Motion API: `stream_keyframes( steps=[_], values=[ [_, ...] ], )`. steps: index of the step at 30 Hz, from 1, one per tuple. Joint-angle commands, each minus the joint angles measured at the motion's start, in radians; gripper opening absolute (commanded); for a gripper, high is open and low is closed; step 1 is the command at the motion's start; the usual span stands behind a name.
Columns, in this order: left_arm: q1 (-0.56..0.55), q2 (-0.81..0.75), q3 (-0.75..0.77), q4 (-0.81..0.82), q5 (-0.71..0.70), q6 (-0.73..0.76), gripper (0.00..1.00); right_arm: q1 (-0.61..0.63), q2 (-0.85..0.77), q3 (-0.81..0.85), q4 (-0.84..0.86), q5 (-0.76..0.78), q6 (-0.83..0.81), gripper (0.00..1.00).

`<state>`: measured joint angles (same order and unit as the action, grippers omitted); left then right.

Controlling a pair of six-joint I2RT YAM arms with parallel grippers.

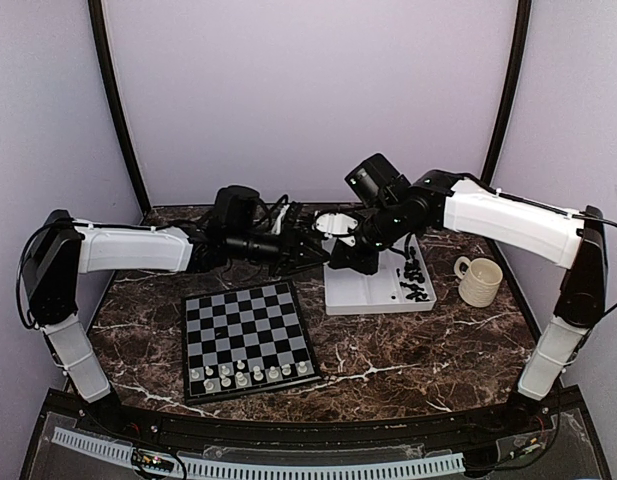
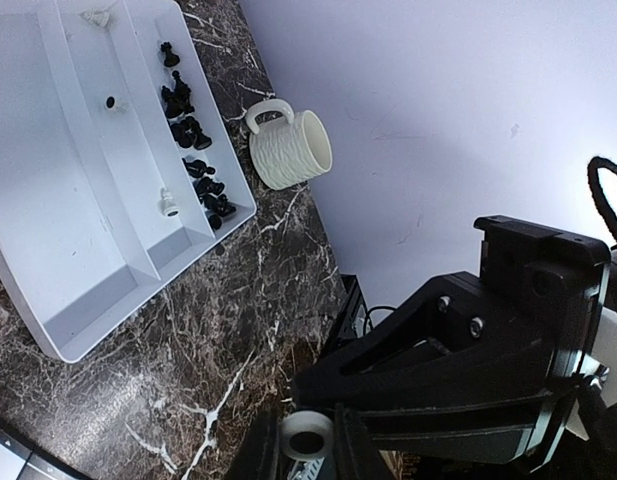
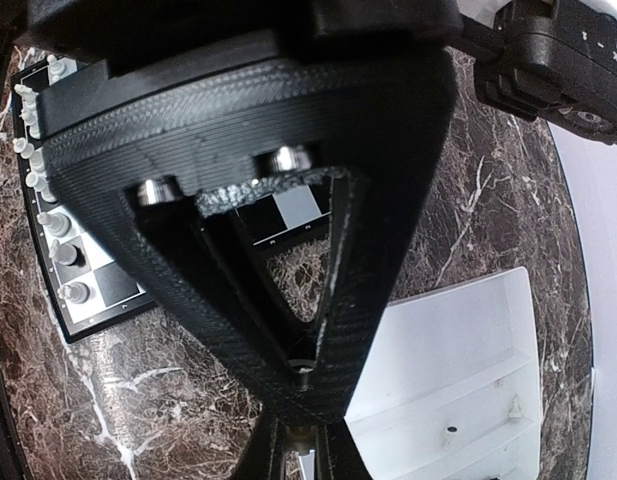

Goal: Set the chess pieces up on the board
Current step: Pass from the right arm to the left, then pass from the left arm to the right

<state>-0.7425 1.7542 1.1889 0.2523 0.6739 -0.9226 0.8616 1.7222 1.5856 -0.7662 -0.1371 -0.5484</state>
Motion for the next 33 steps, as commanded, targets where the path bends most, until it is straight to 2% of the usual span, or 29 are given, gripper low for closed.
stream_keyframes(
  steps=[1, 6, 9, 13, 15, 18, 27, 33],
  values=[
    [-0.009, 0.0, -0.018, 0.055, 0.035, -0.011, 0.14, 0.011, -0.034, 0.027, 0.042, -0.01, 0.005, 0.09],
    [0.0, -0.04, -0.047, 0.117, 0.008, 0.004, 0.13, -0.04, -0.085, -0.015, 0.085, -0.06, 0.046, 0.32],
    [0.002, -0.07, -0.086, 0.245, -0.017, 0.005, 0.13, -0.153, -0.123, -0.024, 0.121, -0.246, 0.142, 0.4],
    [0.002, -0.105, -0.157, 0.47, -0.04, -0.009, 0.13, -0.316, -0.154, -0.118, 0.273, -0.667, 0.366, 0.42],
    [0.001, -0.114, -0.179, 0.542, -0.051, -0.003, 0.13, -0.349, -0.138, -0.169, 0.339, -0.806, 0.471, 0.42],
    [0.0, -0.112, -0.2, 0.629, -0.066, -0.007, 0.13, -0.363, -0.116, -0.236, 0.481, -0.931, 0.626, 0.45],
    [0.0, -0.075, -0.204, 0.695, -0.073, -0.045, 0.12, -0.363, -0.051, -0.348, 0.895, -1.116, 1.022, 0.49],
    [-0.001, -0.054, -0.188, 0.69, -0.06, -0.056, 0.12, -0.361, -0.045, -0.372, 0.992, -1.138, 1.105, 0.49]
  ],
)
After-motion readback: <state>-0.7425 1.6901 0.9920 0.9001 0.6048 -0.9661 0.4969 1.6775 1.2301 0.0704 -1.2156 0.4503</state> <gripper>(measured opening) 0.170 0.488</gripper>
